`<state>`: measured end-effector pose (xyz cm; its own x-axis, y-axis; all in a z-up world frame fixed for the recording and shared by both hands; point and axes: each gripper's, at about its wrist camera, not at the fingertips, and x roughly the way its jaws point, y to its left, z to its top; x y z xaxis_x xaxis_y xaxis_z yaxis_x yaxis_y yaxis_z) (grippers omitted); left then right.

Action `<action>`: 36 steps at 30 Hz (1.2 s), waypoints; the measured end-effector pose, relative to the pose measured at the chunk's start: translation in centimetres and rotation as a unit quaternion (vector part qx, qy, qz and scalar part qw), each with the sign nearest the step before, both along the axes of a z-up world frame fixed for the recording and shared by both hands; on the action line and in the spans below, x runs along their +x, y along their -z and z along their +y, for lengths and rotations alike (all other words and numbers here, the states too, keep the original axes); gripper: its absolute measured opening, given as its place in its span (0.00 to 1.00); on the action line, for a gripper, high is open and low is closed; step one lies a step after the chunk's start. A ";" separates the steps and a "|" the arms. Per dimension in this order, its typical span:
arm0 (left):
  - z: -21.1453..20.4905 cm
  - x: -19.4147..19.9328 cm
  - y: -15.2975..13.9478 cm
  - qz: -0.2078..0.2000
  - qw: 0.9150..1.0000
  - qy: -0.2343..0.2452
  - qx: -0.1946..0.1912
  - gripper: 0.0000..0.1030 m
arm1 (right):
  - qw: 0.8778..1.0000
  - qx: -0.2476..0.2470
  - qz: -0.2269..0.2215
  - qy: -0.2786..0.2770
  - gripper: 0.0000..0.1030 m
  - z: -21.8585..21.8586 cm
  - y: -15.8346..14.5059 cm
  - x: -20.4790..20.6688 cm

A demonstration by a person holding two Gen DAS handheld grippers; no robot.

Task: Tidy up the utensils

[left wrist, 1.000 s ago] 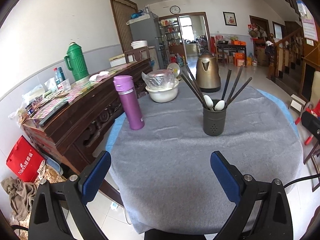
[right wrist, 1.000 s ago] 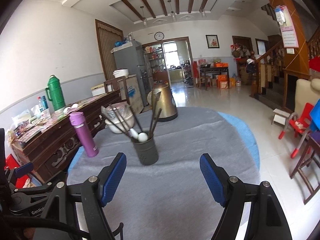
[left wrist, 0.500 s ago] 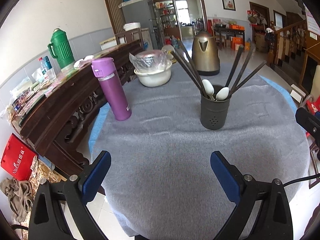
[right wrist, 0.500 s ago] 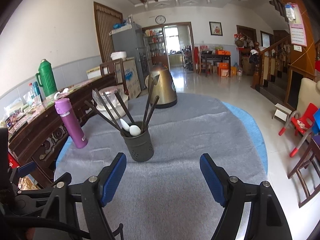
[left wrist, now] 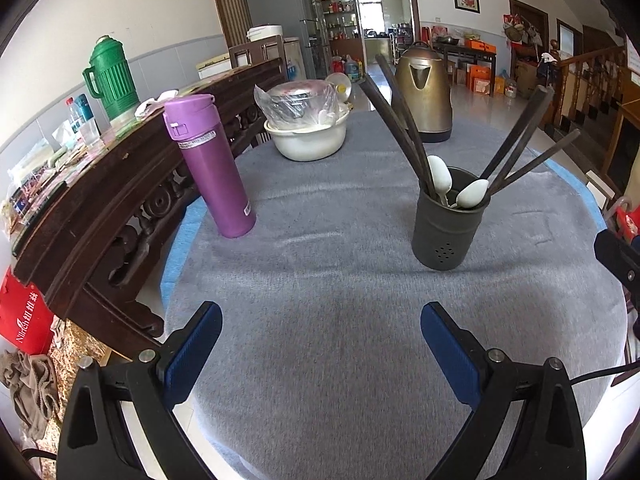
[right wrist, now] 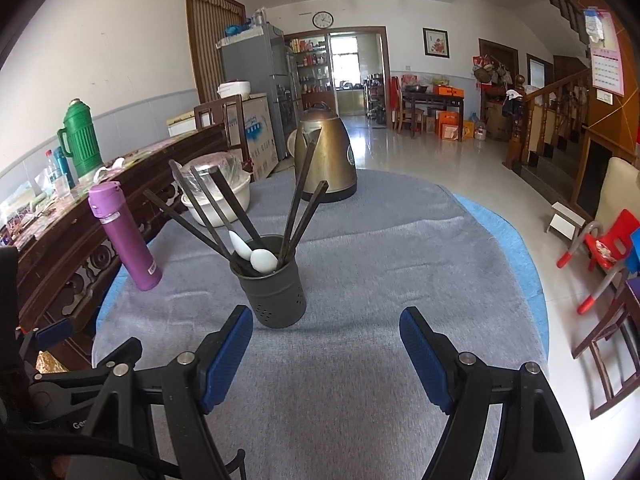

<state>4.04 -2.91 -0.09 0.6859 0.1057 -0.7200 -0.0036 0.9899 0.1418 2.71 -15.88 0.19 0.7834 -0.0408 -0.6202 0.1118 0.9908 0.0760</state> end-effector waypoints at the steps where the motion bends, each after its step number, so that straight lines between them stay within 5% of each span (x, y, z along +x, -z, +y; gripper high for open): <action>1: 0.0 0.1 0.0 0.001 1.000 0.000 -0.001 0.97 | 1.000 -0.001 0.003 0.000 0.77 0.1 0.1 0.2; 20: 1.6 4.2 1.8 0.032 0.999 -0.012 -0.019 0.96 | 0.999 -0.014 0.040 -0.010 0.77 1.1 2.5 4.4; 36: 3.7 6.5 2.7 0.056 0.998 -0.015 0.010 0.96 | 0.999 0.015 0.048 -0.009 0.77 3.0 5.2 6.7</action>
